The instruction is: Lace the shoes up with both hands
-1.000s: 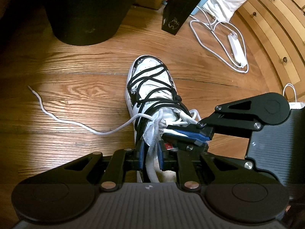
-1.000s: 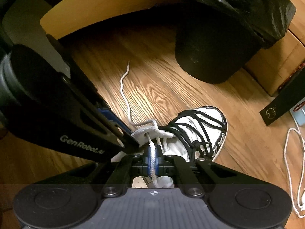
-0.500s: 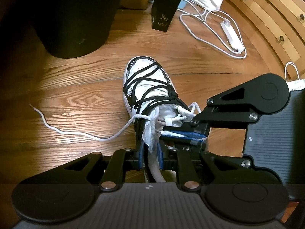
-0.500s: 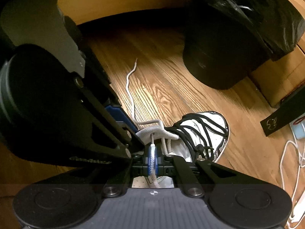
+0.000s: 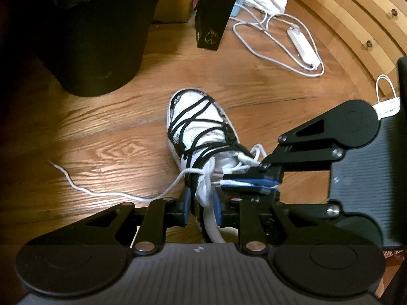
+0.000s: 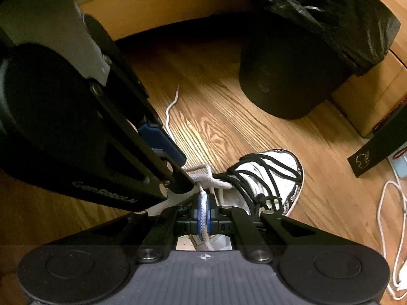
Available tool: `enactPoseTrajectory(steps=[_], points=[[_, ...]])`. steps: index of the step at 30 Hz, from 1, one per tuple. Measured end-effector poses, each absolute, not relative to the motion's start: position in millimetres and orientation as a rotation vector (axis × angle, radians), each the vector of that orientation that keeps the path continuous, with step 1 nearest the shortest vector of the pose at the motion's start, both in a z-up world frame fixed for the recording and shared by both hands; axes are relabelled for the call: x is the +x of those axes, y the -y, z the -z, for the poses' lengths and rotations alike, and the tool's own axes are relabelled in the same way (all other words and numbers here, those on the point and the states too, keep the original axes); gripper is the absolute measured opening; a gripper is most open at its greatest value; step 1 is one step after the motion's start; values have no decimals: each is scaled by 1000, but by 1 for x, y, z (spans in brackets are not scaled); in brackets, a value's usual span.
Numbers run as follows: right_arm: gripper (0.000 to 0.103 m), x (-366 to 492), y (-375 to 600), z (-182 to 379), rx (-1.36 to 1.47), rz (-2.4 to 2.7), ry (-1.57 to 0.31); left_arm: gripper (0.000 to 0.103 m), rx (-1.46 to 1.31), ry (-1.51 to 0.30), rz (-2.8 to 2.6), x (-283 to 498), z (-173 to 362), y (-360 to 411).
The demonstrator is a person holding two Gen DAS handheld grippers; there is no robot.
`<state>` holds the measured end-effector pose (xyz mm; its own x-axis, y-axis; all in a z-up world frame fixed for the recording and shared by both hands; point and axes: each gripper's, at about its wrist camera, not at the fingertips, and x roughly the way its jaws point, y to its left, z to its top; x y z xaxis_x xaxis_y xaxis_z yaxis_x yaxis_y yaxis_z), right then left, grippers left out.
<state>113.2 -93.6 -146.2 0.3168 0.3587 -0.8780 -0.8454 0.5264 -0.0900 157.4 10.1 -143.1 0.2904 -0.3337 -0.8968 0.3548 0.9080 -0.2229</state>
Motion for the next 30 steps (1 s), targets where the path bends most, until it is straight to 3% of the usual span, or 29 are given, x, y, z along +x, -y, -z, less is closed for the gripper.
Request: enactPoseTrajectory(steps=[14, 21, 25, 30], points=[[4, 110, 89, 145, -644, -886, -928, 23, 228, -1186, 496, 152, 135, -5], [4, 110, 88, 149, -636, -884, -940, 22, 170, -1175, 453, 158, 131, -17], [4, 111, 86, 149, -637, -880, -931, 22, 30, -1186, 440, 165, 135, -28], [4, 114, 86, 150, -627, -868, -927, 26, -420, -1212, 362, 179, 151, -69]])
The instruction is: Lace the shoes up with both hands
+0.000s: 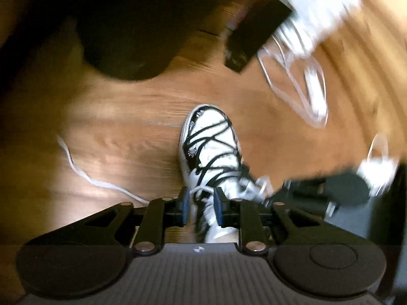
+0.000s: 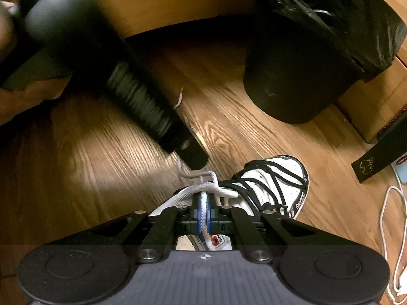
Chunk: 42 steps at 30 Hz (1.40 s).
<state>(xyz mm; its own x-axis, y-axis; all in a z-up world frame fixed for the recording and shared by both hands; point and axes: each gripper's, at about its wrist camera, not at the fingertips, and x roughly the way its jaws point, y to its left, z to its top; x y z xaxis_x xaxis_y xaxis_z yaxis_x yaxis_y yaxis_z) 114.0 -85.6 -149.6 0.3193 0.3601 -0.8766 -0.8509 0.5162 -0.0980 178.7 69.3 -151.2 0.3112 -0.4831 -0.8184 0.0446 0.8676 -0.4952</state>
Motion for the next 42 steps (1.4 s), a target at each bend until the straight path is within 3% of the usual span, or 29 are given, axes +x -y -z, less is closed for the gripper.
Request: enactPoseTrajectory(steps=[6, 10, 15, 16, 17, 19, 21, 23, 29, 36, 42], points=[[5, 114, 83, 153, -626, -861, -925, 26, -973, -1265, 237, 169, 204, -104], [5, 115, 84, 153, -617, -860, -933, 32, -1109, -1270, 166, 158, 225, -104], [5, 113, 84, 151, -624, -860, -929, 31, -1125, -1247, 150, 157, 231, -101], [5, 113, 83, 151, -627, -859, -928, 28, -1144, -1244, 148, 156, 231, -100], [6, 112, 83, 151, -633, -858, -927, 18, -1141, -1240, 144, 154, 231, -100], [6, 112, 83, 152, -643, -852, -922, 18, -1133, -1233, 143, 153, 229, -100], [7, 112, 83, 152, -644, -847, -920, 7, -1125, -1227, 148, 154, 227, -99], [15, 111, 83, 152, -649, -842, -920, 5, -1108, -1218, 147, 155, 223, -98], [28, 112, 84, 149, -709, -820, -913, 4, -1004, -1190, 135, 157, 208, -98], [29, 112, 89, 143, -701, -827, -910, 0, -982, -1033, 7, 167, 178, -138], [29, 108, 87, 147, -715, -837, -917, 2, -1062, -1136, 60, 165, 198, -124]])
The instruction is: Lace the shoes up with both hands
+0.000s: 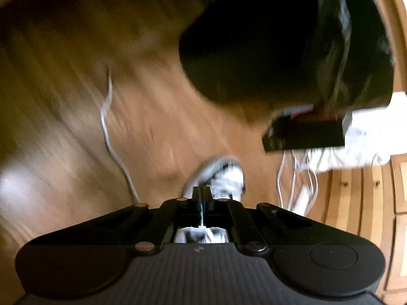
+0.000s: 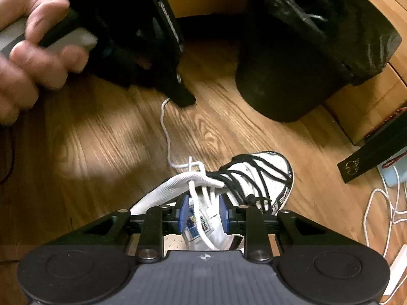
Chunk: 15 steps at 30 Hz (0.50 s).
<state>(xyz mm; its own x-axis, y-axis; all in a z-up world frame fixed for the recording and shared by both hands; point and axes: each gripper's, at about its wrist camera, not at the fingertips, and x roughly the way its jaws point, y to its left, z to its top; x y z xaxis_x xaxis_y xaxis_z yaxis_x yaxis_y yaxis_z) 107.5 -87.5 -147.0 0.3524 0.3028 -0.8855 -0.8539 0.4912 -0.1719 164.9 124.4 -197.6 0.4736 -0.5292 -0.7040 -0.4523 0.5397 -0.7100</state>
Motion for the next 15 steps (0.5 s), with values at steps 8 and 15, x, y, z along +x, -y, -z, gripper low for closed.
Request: enactPoseTrajectory(steps=[8, 15], points=[[29, 106, 81, 146, -725, -852, -907, 22, -1073, -1198, 131, 159, 213, -99], [29, 103, 80, 150, -752, -867, -917, 12, -1005, -1212, 155, 159, 216, -88]])
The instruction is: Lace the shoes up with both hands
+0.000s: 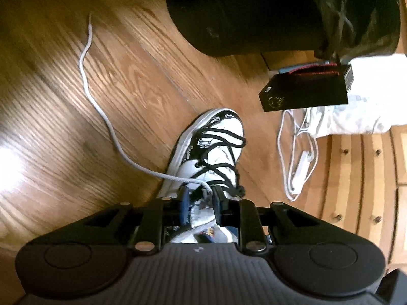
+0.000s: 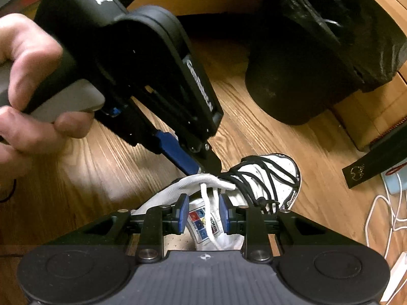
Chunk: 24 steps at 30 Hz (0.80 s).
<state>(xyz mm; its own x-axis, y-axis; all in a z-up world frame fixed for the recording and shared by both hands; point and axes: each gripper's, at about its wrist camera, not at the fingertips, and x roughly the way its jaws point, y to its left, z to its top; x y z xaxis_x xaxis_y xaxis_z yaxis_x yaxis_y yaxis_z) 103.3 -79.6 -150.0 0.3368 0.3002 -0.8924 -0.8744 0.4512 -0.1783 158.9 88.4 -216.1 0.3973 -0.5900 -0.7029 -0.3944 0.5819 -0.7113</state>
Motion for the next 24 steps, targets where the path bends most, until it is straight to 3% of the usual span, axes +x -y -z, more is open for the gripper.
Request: enactPoseTrajectory(steps=[4, 15, 24], points=[[29, 102, 82, 149, -766, -888, -909, 3, -935, -1174, 168, 161, 203, -87], [29, 125, 106, 135, -716, -820, -918, 3, -894, -1115, 119, 169, 183, -105], [30, 143, 125, 128, -644, -753, -963, 3, -882, -926, 96, 173, 133, -131]])
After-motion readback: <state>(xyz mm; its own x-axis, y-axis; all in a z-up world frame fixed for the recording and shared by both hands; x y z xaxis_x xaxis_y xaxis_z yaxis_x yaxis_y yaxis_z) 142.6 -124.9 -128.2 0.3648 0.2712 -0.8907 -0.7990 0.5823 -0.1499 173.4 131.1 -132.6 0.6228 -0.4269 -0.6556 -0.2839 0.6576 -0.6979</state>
